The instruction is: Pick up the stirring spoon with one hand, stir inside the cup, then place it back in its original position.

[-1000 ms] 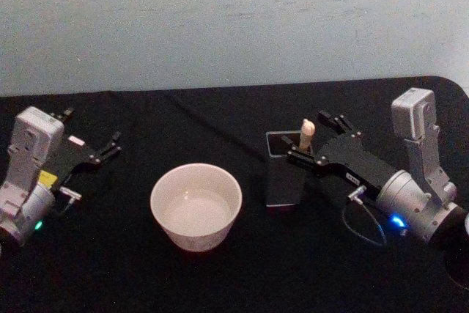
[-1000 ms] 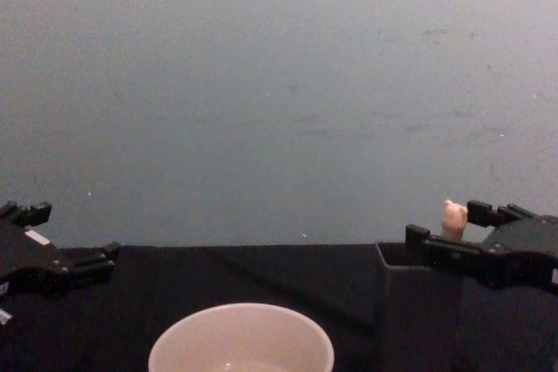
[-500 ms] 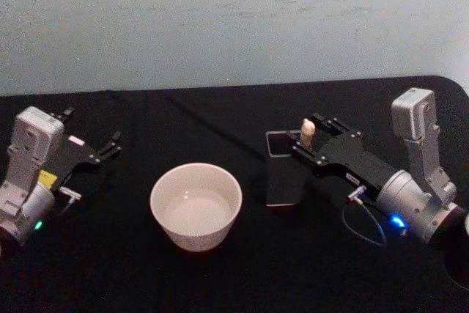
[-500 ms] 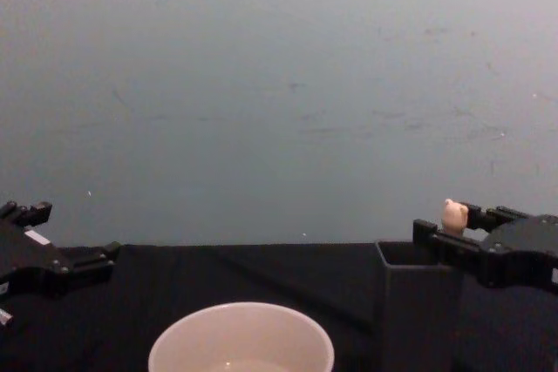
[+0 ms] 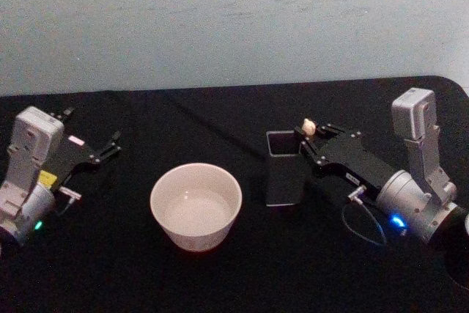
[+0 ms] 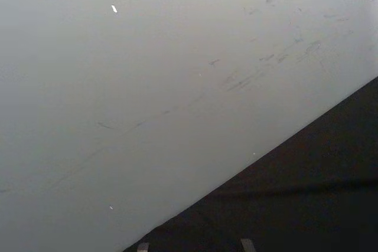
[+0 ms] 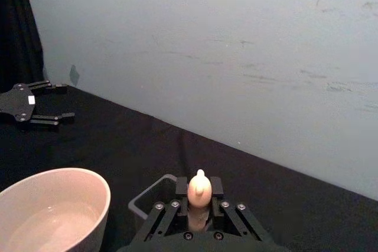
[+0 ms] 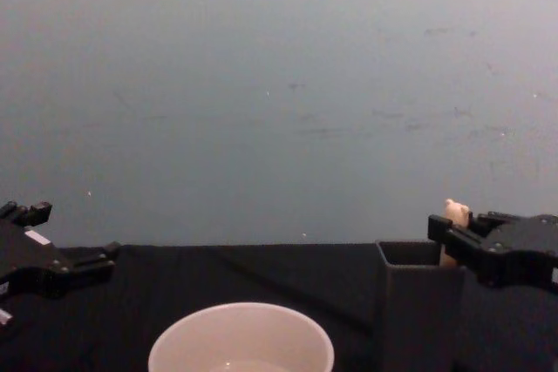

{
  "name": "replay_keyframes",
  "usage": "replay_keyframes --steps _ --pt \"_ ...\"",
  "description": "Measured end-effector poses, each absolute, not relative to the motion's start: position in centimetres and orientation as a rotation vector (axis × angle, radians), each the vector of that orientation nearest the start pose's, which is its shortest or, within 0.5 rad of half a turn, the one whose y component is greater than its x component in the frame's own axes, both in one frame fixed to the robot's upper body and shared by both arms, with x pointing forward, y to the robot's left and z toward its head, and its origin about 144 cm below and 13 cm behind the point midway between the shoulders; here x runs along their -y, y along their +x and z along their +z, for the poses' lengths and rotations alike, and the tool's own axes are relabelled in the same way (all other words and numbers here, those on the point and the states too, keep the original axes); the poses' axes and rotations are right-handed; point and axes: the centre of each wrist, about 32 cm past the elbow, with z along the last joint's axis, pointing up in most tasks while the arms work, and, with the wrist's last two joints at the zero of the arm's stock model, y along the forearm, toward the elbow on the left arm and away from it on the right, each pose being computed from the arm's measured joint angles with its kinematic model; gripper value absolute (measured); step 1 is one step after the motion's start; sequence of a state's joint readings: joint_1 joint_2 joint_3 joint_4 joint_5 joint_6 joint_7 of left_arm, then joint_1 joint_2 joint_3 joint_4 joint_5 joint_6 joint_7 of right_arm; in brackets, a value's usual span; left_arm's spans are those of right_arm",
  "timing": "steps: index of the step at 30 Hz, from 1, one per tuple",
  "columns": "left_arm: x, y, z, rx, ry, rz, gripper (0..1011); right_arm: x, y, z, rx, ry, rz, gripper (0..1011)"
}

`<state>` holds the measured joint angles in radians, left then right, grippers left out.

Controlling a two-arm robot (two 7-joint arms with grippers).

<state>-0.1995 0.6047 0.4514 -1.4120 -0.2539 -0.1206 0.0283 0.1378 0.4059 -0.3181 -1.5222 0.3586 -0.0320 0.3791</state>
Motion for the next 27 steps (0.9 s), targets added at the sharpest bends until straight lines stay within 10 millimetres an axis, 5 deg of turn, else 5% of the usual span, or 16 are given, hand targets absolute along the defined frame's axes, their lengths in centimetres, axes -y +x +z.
replay_keyframes --steps 27 --pt "-30.96 48.86 113.98 0.285 0.305 1.248 1001 26.03 48.54 116.26 0.026 -0.039 -0.906 205"
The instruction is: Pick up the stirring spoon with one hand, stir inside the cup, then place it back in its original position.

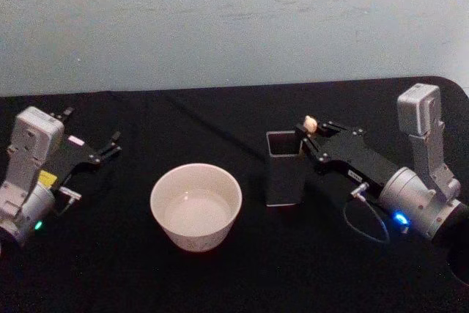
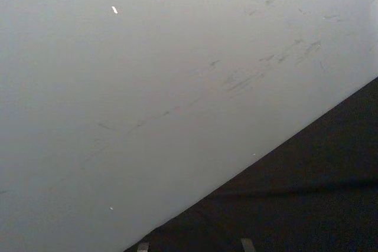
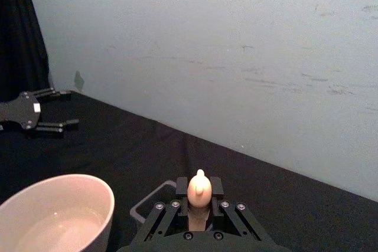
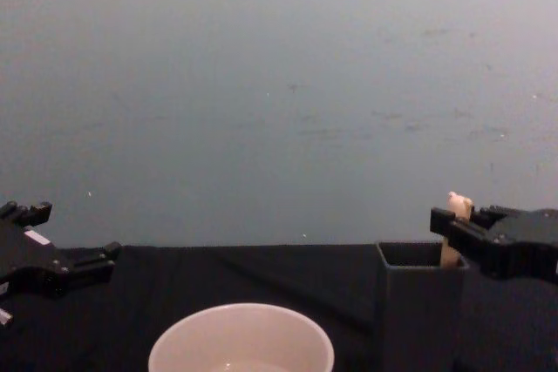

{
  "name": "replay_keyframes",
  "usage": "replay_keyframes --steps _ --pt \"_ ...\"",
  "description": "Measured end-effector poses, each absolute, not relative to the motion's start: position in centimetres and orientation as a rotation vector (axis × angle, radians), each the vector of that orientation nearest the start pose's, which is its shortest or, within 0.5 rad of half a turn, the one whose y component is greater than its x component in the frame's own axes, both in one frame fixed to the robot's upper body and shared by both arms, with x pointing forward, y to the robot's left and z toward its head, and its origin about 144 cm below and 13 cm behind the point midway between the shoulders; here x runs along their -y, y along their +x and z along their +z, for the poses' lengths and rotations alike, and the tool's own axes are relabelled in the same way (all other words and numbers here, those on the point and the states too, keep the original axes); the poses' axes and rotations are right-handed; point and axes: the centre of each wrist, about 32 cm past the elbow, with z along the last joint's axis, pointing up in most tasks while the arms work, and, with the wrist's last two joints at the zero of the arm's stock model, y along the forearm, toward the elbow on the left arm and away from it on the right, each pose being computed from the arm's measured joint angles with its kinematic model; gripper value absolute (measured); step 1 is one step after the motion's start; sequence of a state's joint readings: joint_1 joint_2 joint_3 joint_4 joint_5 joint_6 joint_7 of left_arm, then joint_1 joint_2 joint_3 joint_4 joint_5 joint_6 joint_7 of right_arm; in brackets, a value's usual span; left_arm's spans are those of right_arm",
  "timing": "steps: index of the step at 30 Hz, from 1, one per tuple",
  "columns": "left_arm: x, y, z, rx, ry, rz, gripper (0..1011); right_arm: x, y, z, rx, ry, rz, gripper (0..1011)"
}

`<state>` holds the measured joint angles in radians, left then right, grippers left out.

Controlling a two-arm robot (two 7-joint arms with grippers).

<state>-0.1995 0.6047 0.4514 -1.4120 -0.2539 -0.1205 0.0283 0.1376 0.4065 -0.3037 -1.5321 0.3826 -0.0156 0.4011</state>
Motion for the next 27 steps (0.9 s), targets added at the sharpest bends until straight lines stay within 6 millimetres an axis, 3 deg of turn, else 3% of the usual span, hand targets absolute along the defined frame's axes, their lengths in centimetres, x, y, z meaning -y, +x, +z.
replay_keyframes --steps 27 --pt "-31.0 48.9 114.0 0.285 0.304 1.248 1001 27.0 48.5 120.3 -0.062 0.085 -0.876 205"
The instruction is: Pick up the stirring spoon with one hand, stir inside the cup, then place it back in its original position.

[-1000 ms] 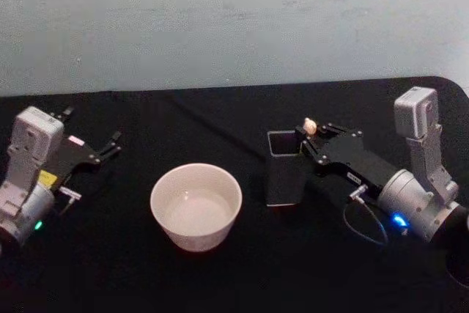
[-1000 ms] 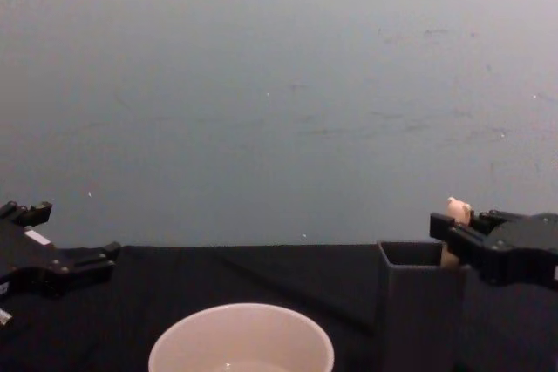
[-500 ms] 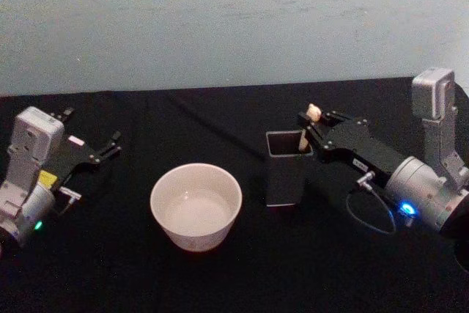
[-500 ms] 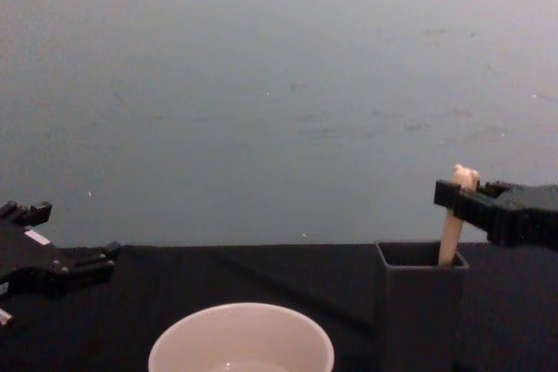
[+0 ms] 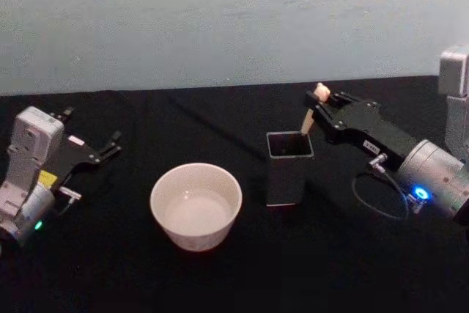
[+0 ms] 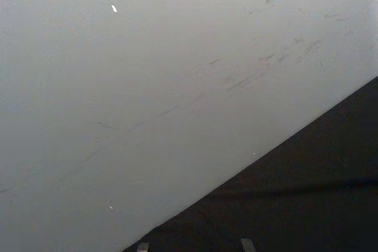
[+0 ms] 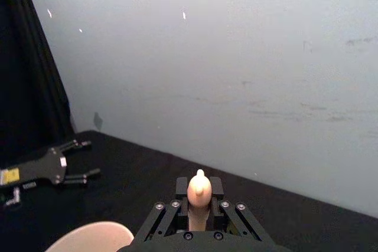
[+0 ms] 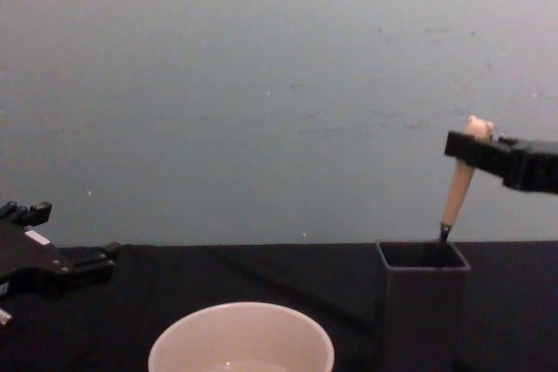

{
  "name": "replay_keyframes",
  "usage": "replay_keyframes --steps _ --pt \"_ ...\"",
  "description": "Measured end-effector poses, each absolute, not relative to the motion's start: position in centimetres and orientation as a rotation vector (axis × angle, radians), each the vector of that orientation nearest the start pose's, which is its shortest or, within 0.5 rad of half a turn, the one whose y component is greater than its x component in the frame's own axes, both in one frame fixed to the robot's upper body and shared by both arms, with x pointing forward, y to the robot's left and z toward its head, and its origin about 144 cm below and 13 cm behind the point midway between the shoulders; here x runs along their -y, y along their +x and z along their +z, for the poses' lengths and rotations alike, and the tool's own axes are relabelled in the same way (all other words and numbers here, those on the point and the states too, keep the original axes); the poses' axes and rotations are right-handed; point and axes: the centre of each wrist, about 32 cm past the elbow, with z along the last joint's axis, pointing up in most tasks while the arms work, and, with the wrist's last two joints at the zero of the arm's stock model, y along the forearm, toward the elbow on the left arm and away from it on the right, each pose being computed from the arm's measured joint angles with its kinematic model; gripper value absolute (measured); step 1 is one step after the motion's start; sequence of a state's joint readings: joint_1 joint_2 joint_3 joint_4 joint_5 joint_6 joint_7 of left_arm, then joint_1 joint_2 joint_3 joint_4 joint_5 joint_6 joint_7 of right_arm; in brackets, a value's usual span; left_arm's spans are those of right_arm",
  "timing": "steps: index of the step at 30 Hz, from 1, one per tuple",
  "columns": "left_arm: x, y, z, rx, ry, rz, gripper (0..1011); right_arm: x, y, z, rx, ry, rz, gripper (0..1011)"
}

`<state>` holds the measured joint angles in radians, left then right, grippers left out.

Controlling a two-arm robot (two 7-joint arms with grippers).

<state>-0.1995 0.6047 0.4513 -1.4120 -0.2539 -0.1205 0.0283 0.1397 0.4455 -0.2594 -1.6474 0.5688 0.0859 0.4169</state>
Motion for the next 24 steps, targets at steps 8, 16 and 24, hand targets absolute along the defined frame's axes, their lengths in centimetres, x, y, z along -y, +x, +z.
replay_keyframes --steps 8,16,24 --pt "-31.0 48.9 114.0 0.285 0.304 1.248 1002 27.3 48.4 121.6 -0.071 0.132 -0.864 205" --pt "-31.0 48.9 114.0 0.285 0.304 1.248 1001 27.5 48.4 122.9 -0.072 0.186 -0.854 205" --pt "-31.0 48.9 114.0 0.285 0.304 1.248 1001 27.3 48.4 123.9 -0.083 0.229 -0.832 205"
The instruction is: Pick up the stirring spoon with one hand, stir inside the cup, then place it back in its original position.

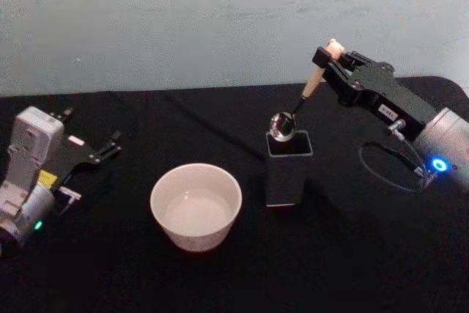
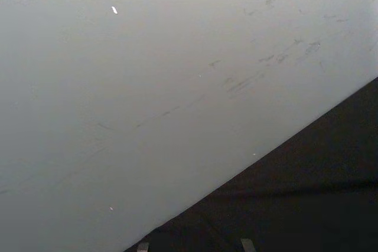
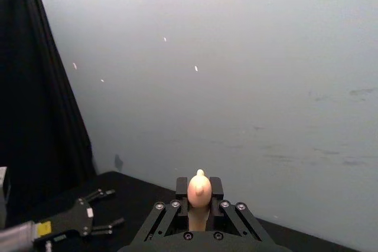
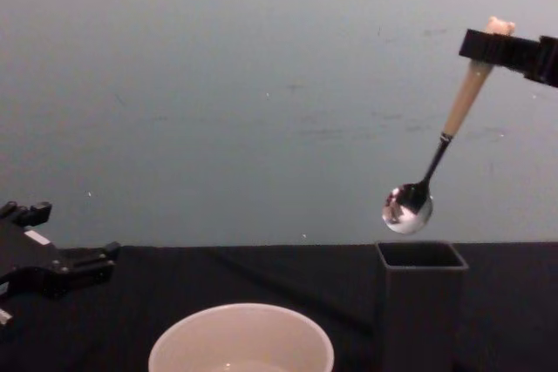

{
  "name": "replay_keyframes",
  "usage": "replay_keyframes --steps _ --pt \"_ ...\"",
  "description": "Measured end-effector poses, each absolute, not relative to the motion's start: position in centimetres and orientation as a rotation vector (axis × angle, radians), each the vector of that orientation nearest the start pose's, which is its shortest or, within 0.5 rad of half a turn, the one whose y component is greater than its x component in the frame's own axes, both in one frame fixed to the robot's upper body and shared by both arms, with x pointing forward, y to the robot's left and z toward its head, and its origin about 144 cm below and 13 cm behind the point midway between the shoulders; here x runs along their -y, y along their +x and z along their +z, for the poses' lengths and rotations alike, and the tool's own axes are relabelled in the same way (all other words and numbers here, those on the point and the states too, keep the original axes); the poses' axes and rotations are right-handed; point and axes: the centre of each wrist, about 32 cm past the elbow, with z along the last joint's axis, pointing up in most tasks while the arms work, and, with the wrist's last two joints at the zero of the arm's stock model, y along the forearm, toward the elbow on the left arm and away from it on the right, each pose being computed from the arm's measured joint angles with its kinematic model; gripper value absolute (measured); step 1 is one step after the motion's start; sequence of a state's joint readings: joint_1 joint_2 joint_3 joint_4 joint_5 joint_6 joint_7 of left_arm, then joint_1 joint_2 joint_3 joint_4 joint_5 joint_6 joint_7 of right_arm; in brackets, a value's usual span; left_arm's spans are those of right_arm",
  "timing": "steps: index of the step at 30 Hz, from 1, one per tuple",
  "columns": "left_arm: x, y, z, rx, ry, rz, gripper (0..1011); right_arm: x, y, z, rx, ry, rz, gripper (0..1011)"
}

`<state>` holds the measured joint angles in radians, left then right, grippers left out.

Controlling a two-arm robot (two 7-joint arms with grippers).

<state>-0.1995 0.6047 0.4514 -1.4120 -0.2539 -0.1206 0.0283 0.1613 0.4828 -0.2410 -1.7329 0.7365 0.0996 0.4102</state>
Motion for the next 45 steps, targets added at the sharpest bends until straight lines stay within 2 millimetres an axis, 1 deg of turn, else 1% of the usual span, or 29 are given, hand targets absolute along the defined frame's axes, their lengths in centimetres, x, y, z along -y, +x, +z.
replay_keyframes --steps 15,30,45 --pt "-31.0 48.9 114.0 0.285 0.304 1.248 1001 25.6 49.2 123.9 -0.143 0.231 -0.73 205" --pt "-31.0 48.9 114.0 0.285 0.304 1.248 1001 23.1 49.5 121.8 -0.153 0.131 -0.627 205" --pt "-31.0 48.9 114.0 0.285 0.305 1.248 1001 21.5 49.8 120.2 -0.141 0.084 -0.593 205"
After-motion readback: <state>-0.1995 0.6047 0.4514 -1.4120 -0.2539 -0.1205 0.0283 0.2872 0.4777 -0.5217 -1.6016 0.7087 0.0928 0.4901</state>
